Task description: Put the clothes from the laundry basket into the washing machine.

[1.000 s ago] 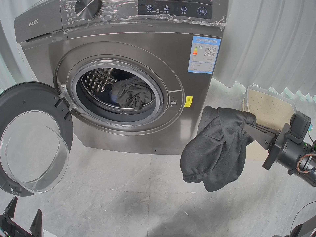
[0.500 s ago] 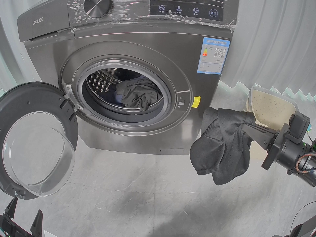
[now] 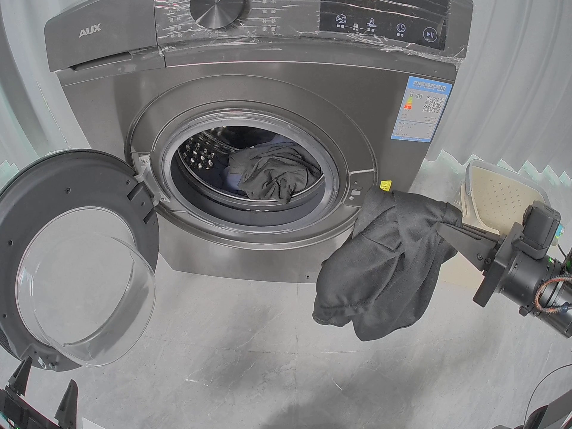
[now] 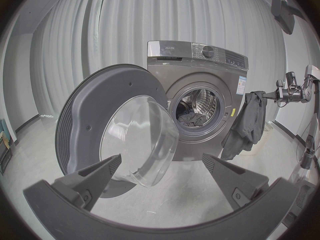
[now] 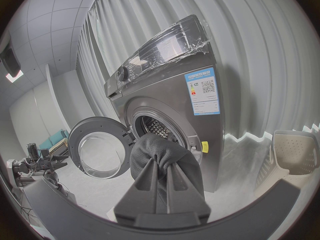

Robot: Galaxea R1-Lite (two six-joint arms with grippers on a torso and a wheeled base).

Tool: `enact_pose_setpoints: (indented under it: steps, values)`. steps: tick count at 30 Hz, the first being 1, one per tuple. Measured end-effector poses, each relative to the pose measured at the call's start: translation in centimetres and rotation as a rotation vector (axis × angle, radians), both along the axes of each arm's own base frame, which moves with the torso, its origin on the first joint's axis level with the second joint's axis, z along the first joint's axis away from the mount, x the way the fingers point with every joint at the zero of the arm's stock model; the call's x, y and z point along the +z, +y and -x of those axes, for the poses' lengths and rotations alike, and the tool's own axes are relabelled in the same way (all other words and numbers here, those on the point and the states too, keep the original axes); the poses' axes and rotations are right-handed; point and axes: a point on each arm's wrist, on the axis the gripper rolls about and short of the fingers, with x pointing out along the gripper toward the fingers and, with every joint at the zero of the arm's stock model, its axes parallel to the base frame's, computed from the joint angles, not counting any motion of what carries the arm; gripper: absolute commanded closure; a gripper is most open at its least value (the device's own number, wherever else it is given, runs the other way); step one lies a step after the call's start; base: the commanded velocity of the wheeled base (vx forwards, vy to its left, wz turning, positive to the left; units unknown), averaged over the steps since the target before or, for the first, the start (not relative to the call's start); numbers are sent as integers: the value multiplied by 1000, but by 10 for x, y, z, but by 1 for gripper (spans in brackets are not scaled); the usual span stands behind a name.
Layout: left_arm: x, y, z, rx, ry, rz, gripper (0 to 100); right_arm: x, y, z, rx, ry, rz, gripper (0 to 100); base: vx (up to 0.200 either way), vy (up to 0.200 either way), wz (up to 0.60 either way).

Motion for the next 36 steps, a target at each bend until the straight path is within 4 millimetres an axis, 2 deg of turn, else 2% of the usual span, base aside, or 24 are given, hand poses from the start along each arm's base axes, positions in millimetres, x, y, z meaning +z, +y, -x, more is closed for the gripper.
enact_pose_setpoints:
  steps: [7,19,30,36]
  values:
    - [0,0,0,0,1,-1,0,0,0,0,1,1,0,100,0,0,0]
    - [0,0,0,-1,1,-2,0,0,0,0,0,5,-3,100,0,200,0]
    - [0,0,0,2,1,-3,0,1,5,-1,17,3,-7,100,0,0,0]
    - [0,0,0,7,1,-5,0,7,14,-10,17,-17,-29,100,0,0,0]
